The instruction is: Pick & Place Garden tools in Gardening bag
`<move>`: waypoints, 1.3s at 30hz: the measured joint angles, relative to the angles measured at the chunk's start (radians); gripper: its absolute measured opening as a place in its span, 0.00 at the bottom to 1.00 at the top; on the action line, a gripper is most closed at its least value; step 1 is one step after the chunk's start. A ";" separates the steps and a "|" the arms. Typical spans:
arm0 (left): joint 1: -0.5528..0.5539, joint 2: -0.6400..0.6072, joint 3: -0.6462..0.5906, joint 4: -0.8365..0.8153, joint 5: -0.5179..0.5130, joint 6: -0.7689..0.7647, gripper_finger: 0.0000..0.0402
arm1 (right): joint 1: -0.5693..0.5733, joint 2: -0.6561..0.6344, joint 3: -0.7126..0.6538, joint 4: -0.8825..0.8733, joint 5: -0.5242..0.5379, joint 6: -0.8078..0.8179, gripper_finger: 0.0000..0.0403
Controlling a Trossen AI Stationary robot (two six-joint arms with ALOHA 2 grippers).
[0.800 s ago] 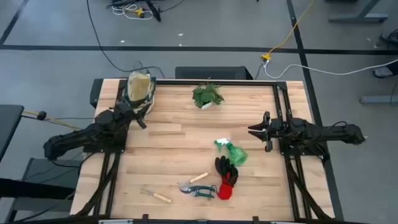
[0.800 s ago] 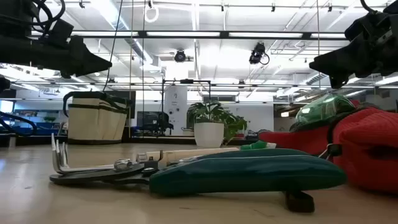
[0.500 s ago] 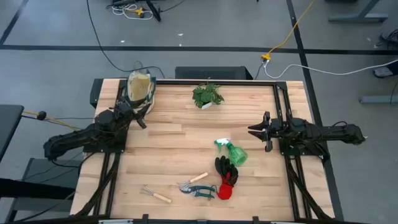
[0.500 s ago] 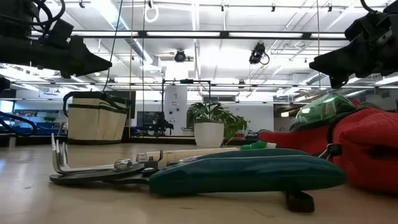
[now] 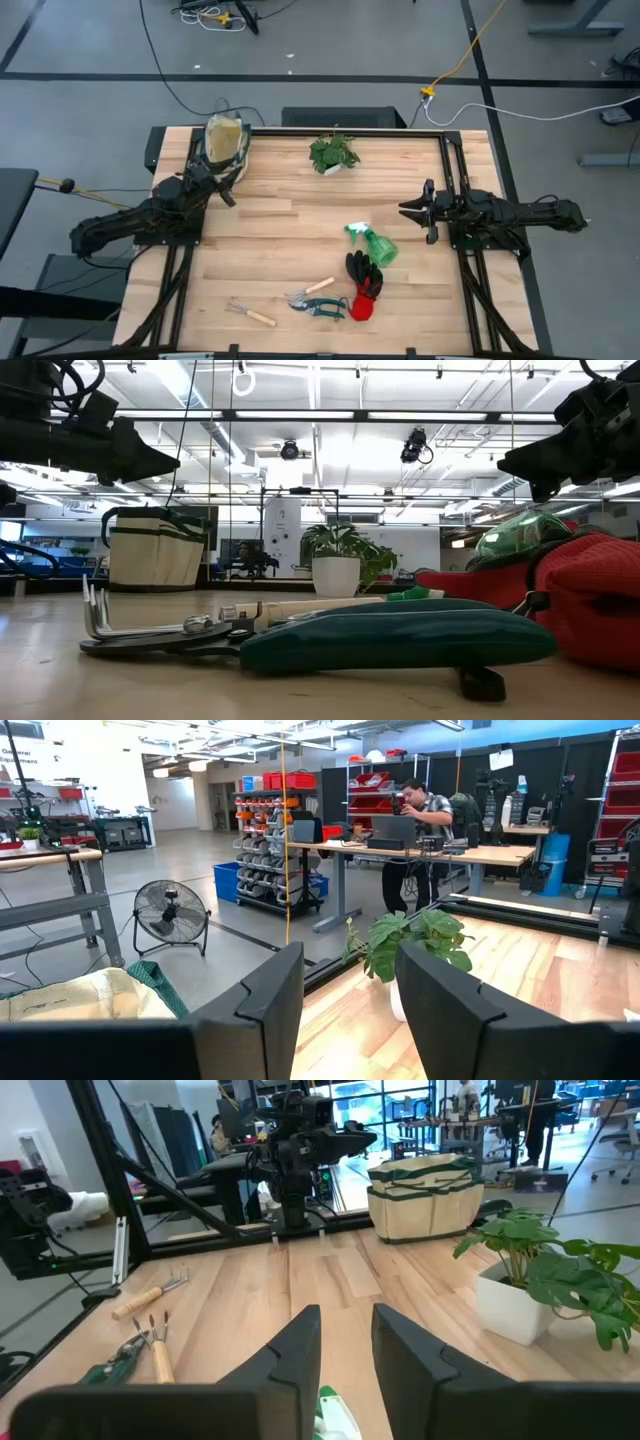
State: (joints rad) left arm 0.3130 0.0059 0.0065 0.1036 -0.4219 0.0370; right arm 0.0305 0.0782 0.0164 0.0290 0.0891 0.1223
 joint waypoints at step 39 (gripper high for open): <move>0.000 0.000 0.000 0.008 -0.007 0.027 0.42 | 0.000 0.000 0.000 0.000 0.000 0.000 0.24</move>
State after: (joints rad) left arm 0.3130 0.0059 0.0063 0.1116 -0.4294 0.0643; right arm 0.0307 0.0781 0.0166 0.0289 0.0891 0.1224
